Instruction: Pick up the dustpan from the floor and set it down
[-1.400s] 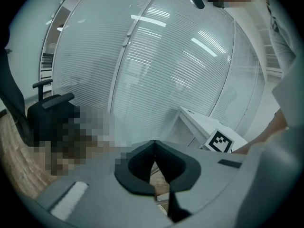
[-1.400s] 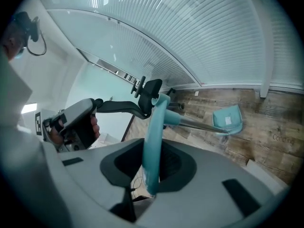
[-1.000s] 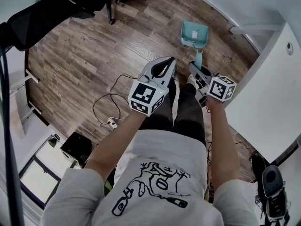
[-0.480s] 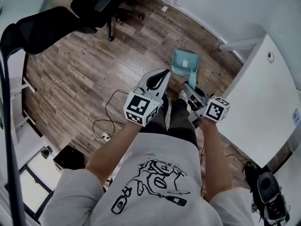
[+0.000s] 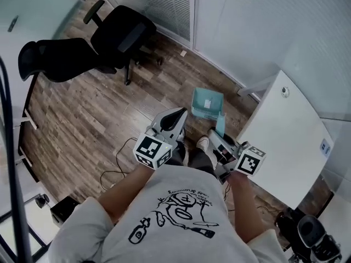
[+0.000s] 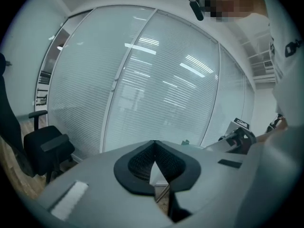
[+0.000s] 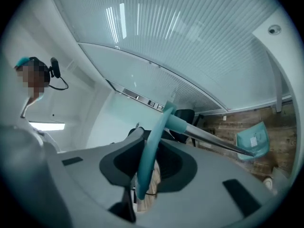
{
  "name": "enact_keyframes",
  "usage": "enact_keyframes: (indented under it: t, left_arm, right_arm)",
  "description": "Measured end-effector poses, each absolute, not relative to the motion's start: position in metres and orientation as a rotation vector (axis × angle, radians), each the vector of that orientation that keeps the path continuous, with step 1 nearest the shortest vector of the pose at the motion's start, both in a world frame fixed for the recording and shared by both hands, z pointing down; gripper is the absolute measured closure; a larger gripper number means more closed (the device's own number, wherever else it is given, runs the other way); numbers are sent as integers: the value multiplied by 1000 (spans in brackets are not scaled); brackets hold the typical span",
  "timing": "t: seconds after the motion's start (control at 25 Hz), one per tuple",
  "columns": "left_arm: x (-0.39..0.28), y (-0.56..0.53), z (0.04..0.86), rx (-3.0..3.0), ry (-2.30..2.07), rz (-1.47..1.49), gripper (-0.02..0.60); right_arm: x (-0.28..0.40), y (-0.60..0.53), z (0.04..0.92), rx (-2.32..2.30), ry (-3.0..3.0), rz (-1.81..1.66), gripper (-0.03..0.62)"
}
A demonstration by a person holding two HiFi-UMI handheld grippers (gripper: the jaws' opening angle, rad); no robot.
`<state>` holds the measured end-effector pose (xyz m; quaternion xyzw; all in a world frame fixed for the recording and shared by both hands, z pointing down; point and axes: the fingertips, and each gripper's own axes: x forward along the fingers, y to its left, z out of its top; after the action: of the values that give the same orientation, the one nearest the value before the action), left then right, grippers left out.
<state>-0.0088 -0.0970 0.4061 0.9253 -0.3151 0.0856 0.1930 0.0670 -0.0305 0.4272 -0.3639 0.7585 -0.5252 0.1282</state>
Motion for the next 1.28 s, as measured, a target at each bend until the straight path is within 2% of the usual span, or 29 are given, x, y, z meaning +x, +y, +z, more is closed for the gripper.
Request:
enact_keyframes:
  t: [0.28, 0.56, 1.28]
  left_arm:
    - [-1, -106, 322, 2633, -876, 76, 586]
    - [10, -106, 257, 2788, -887, 49, 586]
    - [22, -103, 253, 2805, -907, 43, 586]
  right_arm:
    - [74, -38, 340, -1037, 2269, -1399, 528]
    - [83, -42, 286, -1028, 2303, -1353, 525]
    - [88, -37, 279, -977, 2295, -1383, 520]
